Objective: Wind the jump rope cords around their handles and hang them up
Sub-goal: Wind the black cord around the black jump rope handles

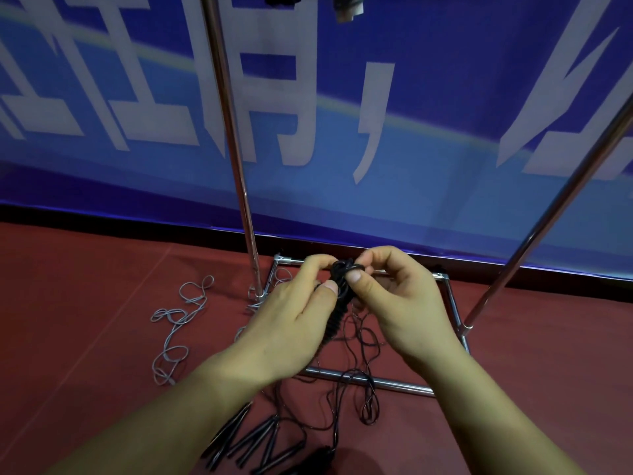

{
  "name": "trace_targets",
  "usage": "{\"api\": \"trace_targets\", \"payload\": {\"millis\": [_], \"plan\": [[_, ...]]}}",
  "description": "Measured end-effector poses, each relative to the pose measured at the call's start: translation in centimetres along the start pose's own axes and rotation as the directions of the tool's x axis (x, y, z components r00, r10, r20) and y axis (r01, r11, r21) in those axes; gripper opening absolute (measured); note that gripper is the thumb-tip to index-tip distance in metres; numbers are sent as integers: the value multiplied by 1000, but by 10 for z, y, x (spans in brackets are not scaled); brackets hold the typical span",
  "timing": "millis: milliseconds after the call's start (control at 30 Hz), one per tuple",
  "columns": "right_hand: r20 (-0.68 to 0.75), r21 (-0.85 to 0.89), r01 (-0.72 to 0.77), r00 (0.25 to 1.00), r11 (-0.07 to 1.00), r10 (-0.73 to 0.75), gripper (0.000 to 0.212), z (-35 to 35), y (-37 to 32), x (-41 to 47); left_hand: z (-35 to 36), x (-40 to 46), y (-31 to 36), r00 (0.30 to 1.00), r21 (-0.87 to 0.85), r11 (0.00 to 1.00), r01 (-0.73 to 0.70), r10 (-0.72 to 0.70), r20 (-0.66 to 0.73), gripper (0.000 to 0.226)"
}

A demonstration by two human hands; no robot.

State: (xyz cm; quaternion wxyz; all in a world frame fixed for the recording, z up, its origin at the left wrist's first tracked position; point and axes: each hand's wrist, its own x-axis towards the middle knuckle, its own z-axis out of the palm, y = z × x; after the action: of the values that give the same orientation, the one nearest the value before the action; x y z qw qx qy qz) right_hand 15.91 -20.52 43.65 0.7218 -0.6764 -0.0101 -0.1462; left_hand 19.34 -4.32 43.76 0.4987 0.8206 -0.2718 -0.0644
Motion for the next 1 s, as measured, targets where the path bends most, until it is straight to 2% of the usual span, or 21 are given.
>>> {"api": "trace_targets", "payload": {"millis": [100, 233, 433, 567, 667, 767, 900, 1000], "plan": [[-18, 33, -11, 1000, 999, 12, 10, 1, 1, 1, 4, 1, 0, 999, -53, 999, 10, -13, -48, 15], [-31, 76, -34, 999, 997, 37, 15, 1, 5, 3, 5, 6, -2, 995, -274, 961, 41, -63, -71, 14], [-51, 85, -146, 987, 986, 151, 35, 5, 14, 3, 14, 8, 0, 986, -558, 816, 150, -167, 21, 14], [-33, 189, -249, 965, 950, 260, 39, 5, 16, 4, 16, 7, -2, 970, -660, 720, 214, -239, 53, 16], [17, 313, -317, 944, 895, 328, 35, 6, 17, 4, 15, 8, -3, 951, -709, 659, 253, -305, 56, 21], [35, 348, -320, 944, 881, 329, 27, 7, 17, 4, 15, 9, -3, 940, -755, 594, 277, -332, 84, 31], [29, 372, -305, 948, 877, 317, 30, 14, 20, 3, 14, 10, -6, 930, -826, 479, 296, -342, 135, 37], [-15, 348, -293, 948, 890, 318, 22, 20, 26, 0, 16, 13, -11, 919, -842, 450, 297, -375, 123, 44]]}}
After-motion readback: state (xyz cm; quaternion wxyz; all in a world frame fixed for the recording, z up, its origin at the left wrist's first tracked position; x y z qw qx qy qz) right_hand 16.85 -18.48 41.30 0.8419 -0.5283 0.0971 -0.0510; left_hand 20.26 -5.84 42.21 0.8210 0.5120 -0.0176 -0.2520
